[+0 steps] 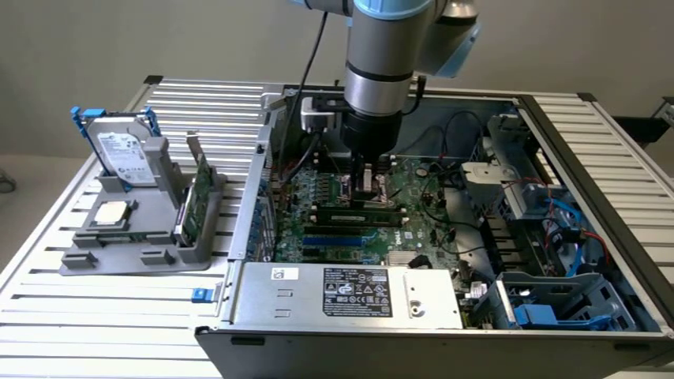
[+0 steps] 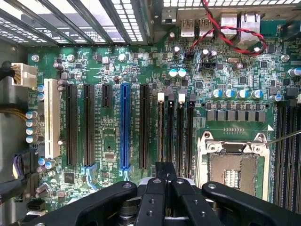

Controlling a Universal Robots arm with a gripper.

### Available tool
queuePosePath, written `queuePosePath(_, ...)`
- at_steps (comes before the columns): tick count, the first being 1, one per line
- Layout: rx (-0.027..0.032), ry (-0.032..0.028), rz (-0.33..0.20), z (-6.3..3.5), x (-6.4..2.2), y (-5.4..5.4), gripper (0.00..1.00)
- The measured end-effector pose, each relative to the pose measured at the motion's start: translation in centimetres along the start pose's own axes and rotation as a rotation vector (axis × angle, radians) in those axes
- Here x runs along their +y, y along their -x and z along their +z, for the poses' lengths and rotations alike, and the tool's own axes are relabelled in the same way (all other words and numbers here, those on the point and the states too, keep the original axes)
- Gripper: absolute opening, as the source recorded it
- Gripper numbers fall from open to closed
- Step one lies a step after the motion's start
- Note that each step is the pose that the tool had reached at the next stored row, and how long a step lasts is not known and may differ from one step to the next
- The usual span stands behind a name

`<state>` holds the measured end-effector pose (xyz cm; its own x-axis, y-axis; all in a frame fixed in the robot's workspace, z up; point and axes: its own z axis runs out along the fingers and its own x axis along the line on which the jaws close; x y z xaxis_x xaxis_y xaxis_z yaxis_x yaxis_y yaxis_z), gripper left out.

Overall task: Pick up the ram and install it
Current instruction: 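Press down the ram until it locks into place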

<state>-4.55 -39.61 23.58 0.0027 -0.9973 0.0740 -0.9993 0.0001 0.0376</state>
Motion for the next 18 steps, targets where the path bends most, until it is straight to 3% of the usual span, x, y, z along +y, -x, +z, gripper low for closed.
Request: queuePosePath(18, 0.0008, 0.0004, 0.000, 0.94, -0.09, 0.07, 0.11)
